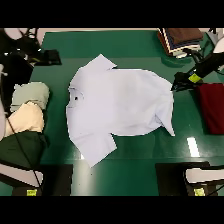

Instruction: Fold the shirts.

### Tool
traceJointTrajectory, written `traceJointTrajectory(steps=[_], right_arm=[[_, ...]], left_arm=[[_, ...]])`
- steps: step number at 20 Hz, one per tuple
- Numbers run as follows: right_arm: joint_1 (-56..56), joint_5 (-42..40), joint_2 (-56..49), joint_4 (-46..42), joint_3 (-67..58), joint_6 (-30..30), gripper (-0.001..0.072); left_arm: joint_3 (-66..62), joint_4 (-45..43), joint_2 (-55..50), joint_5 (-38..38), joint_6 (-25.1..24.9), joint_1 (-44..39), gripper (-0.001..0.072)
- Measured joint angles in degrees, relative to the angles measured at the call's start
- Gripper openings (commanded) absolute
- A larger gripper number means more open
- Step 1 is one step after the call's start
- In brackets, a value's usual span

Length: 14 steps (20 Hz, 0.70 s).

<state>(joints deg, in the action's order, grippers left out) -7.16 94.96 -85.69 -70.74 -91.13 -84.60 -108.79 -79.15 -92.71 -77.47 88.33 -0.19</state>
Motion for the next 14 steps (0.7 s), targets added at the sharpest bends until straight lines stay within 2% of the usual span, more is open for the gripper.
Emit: traceJointTrajectory(steps=[3,8,11,14], right_arm=[[-1.73,-1.90,5.79,3.69,6.25,1.90,0.0321],[-0.90,-5.53,15.61,6.08,16.68,3.34,0.0321],[0.39,-7.87,19.58,6.43,20.87,3.61,0.0321],[1.27,-8.90,21.33,6.56,22.84,3.67,0.0321]], left_arm=[[12.09,1.11,7.52,-1.44,-0.04,1.86,0.0601],[42.77,3.65,22.60,2.08,-0.20,2.80,0.0601],[58.58,7.96,29.27,5.11,-0.66,2.99,0.0601],[68.63,13.66,32.48,8.07,-2.67,2.67,0.0601]])
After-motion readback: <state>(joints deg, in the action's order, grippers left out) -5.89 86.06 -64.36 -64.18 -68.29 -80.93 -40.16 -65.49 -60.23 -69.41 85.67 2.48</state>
